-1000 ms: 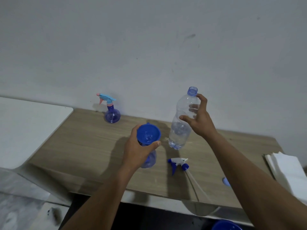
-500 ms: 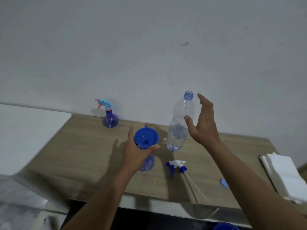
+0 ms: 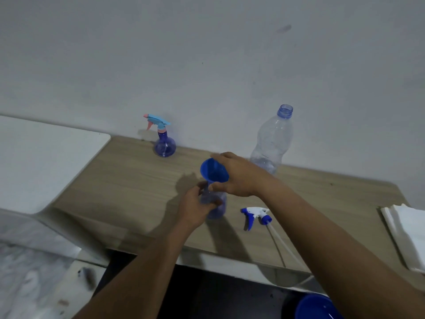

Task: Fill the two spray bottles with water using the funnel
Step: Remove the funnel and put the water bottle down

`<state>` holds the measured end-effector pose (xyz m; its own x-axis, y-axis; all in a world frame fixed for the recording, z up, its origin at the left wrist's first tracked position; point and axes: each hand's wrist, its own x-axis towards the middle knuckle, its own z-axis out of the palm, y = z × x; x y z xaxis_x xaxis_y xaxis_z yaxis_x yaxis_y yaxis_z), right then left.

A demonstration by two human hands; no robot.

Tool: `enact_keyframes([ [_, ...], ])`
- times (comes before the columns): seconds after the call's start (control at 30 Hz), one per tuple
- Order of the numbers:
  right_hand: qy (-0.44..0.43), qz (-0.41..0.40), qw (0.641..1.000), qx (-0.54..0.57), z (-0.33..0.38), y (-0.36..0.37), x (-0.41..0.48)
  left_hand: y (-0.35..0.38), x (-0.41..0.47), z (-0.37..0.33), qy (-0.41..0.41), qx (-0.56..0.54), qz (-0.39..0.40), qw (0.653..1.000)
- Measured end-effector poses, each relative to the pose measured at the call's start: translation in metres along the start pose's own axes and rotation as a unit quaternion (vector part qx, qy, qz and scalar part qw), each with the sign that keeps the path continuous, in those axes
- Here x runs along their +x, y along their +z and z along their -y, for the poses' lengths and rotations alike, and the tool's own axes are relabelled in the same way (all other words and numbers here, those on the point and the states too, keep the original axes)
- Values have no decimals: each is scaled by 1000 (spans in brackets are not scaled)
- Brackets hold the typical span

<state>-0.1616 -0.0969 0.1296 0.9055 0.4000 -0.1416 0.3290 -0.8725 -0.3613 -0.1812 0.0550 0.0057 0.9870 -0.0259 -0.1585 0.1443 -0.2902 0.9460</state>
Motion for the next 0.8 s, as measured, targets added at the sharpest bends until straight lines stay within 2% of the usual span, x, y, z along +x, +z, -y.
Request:
enact_keyframes([
  [0.37, 8, 0, 1000, 1, 2, -6, 7, -3, 0, -2, -8, -9, 10, 1000],
  [0.6, 17, 2, 999, 46, 3, -8, 8, -5, 0, -1, -5, -21, 19, 1000],
  [0.8, 26, 20, 999, 18, 6, -8, 7, -4, 1, -1, 6, 3, 13, 1000],
])
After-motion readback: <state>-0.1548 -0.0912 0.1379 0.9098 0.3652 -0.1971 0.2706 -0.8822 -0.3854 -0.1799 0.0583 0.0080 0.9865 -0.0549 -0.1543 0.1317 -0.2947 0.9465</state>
